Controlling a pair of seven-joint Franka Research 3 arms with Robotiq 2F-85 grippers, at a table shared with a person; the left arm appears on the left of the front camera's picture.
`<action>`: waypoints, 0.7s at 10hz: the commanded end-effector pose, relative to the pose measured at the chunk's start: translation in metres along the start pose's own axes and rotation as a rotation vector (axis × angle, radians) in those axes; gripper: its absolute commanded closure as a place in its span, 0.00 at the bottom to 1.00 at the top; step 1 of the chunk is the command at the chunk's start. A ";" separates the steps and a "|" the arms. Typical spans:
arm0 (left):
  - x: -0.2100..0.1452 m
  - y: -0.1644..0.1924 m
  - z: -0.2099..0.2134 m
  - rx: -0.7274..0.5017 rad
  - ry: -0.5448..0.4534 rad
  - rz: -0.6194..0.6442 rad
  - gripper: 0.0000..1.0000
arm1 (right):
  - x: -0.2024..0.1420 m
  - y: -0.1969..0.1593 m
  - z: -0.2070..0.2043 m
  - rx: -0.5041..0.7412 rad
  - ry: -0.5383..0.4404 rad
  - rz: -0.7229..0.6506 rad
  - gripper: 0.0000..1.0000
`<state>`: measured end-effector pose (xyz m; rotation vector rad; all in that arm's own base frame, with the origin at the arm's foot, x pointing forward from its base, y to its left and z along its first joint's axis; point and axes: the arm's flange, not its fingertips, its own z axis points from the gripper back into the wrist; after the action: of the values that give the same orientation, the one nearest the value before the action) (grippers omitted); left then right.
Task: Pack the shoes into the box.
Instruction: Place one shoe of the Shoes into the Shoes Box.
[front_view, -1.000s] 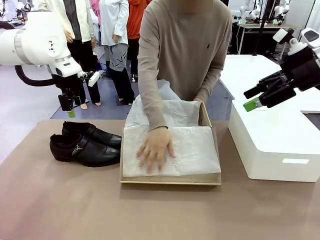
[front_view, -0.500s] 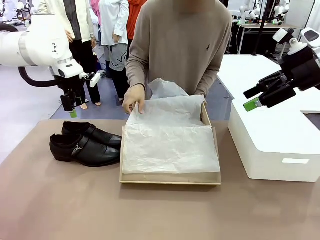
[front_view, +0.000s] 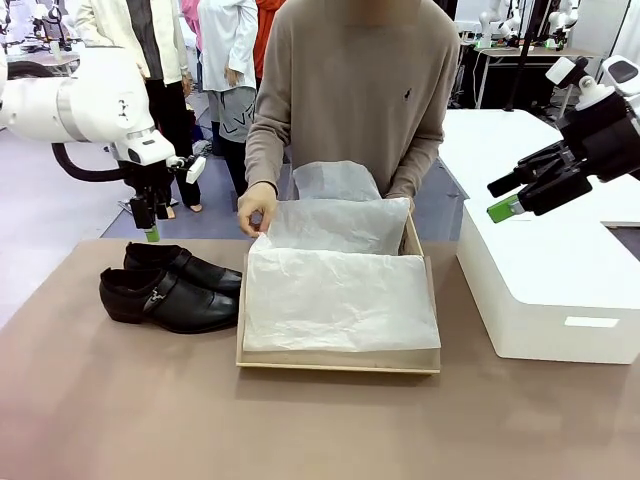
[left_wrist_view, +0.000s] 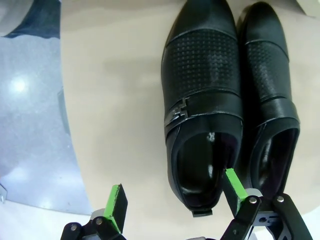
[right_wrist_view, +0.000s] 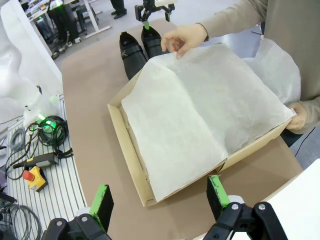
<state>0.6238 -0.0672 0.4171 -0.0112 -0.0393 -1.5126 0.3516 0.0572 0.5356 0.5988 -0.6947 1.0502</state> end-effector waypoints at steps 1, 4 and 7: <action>-0.002 0.009 -0.004 -0.029 0.041 -0.024 0.00 | 0.003 -0.003 0.000 0.012 -0.030 0.025 0.00; -0.006 0.013 -0.013 -0.058 0.020 -0.045 0.00 | 0.003 -0.003 0.000 0.012 -0.030 0.025 0.00; -0.006 0.015 -0.019 -0.085 0.006 -0.072 0.00 | 0.003 -0.003 0.000 0.012 -0.030 0.025 0.00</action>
<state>0.6326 -0.0634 0.3965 -0.0544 0.0280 -1.5636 0.3516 0.0572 0.5358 0.5986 -0.6952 1.0507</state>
